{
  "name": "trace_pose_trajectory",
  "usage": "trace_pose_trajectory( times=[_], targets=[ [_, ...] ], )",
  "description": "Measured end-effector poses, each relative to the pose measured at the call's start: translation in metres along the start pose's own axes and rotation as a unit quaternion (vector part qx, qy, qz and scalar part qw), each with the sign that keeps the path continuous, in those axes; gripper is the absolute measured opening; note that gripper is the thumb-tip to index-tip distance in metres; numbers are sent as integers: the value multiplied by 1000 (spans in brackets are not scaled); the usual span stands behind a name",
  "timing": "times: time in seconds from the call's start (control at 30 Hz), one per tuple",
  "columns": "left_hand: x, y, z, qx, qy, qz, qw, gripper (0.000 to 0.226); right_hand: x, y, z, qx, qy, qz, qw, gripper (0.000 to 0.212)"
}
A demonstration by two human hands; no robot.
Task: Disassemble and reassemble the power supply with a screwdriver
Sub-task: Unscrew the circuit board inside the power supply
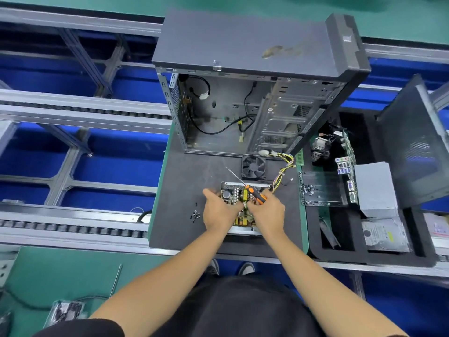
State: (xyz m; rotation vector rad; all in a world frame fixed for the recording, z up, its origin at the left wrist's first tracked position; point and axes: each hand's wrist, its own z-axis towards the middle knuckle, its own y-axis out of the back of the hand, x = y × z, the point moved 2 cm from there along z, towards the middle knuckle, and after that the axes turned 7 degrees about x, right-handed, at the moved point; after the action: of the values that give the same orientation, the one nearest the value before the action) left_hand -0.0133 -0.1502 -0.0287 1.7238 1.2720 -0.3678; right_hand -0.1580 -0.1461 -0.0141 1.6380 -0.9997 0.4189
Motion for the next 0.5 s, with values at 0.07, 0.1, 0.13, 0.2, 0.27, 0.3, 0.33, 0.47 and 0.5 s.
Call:
trace_pose_trajectory(
  times=[0.07,0.1,0.13,0.2,0.27,0.3,0.33,0.47,0.5],
  targets=[
    [0,0,0,1,1,3,1000,76,-1,-2,-3,-13,29,-5,999,42],
    [0,1,1,1,2,2,1000,76,-1,-2,-3,-14,38,-13,999,42],
    [0,2,1,0,5,0,1000,76,-2,-2,-3,-13,44,-26,999,39],
    [0,4,3,0,8,-7,1000,74,-4,-4,-2,-6,43,-70,997,31],
    [0,6,4,7,5,-13,1000,75,-6,-7,-1,-5,26,-97,995,25],
    [1,7,4,12,2,-16,1000,79,-6,-8,-1,-7,16,-98,995,22],
    [1,9,4,15,-2,-21,1000,83,-6,-8,0,-7,7,-94,996,20],
    [5,13,7,42,-20,-44,998,93,-7,-9,3,15,4,-101,995,20],
    [7,14,8,57,-32,-48,997,95,-7,-9,3,23,8,-109,994,23]
  ],
)
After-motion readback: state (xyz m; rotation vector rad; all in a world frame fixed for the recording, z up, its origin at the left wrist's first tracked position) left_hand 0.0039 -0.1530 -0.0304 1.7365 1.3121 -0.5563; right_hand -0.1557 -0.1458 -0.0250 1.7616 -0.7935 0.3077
